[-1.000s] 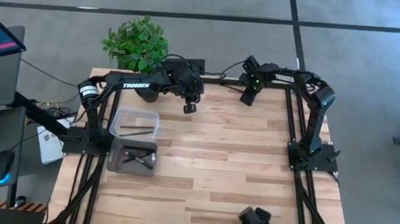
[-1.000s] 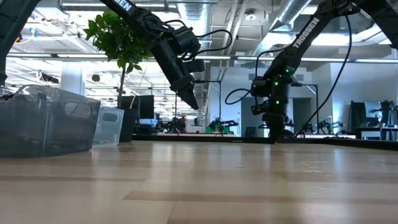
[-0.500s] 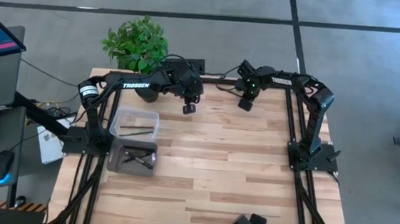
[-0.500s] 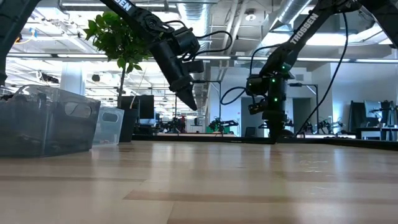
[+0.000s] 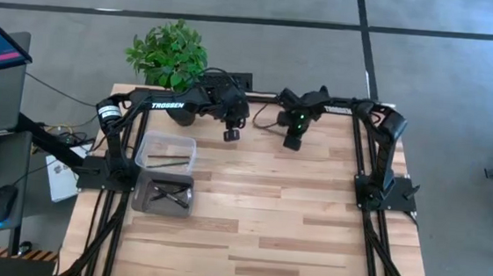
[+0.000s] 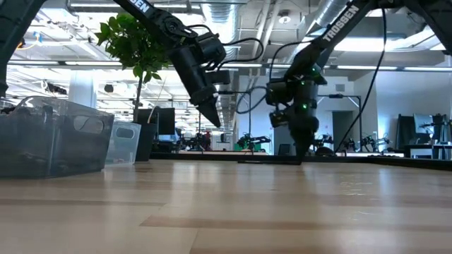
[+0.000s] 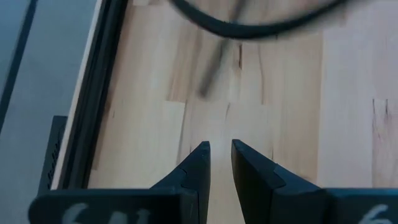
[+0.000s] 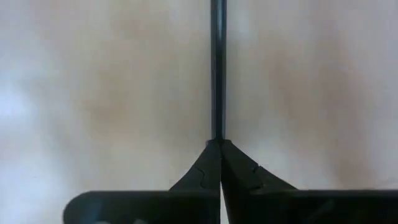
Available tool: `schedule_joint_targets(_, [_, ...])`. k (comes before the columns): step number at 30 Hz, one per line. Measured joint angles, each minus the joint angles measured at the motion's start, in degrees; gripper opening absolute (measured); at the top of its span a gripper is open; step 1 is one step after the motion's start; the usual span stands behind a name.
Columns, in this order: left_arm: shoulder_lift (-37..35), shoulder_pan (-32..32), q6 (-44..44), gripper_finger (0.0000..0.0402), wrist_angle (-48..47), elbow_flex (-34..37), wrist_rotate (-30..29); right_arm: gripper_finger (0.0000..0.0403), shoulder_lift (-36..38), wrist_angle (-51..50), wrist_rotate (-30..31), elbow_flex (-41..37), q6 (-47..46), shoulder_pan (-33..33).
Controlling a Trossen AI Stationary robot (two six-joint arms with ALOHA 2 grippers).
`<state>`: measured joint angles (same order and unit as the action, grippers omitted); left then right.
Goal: Sort pens & pencils
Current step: Put the black pencil into the transparent bin
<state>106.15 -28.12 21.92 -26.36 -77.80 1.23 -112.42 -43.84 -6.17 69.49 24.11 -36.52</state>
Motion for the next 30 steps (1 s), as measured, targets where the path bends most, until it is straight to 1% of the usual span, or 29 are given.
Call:
schedule_joint_targets(2, [0.0,0.0,0.0,0.0057,-0.9,0.2,0.5,0.0018,0.0,0.1,-3.5,0.0,-1.4,2.3])
schedule_joint_targets(3, [0.0,0.0,-0.1,0.0057,-2.0,0.2,1.4,0.0018,0.0,0.1,-4.3,0.0,-1.6,3.5])
schedule_joint_targets(8, [1.7,0.1,0.9,0.0057,-8.4,0.4,9.8,0.0019,0.0,2.3,-4.2,-0.1,-1.8,9.8])
schedule_joint_targets(10, [3.6,0.6,1.0,0.0057,-7.5,0.5,10.7,0.0019,-0.1,5.0,-5.1,-0.3,-2.1,11.8])
schedule_joint_targets(14, [7.6,1.0,0.9,0.0057,-7.5,0.5,9.7,0.0017,-0.1,13.3,-5.8,-2.1,-4.7,14.5])
schedule_joint_targets(17, [8.9,1.0,0.6,0.0057,-8.6,0.6,8.4,0.0020,0.1,17.2,-6.4,-4.1,-6.8,15.3])
schedule_joint_targets(20, [9.4,1.0,1.0,0.0057,-9.2,0.1,8.0,0.0019,0.3,18.7,-7.3,-5.2,-9.2,14.8])
schedule_joint_targets(24, [9.3,1.0,1.2,0.0057,-8.8,0.0,8.2,0.0015,0.4,20.1,-9.2,-5.9,-9.6,14.0])
schedule_joint_targets(27, [9.3,1.0,1.4,0.0057,-9.0,-0.2,7.8,0.0019,0.4,20.1,-9.1,-5.9,-9.3,14.0])
schedule_joint_targets(30, [9.3,1.0,1.4,0.0057,-8.7,-0.8,3.4,0.0022,0.4,20.0,-9.0,-5.9,-9.3,14.0])
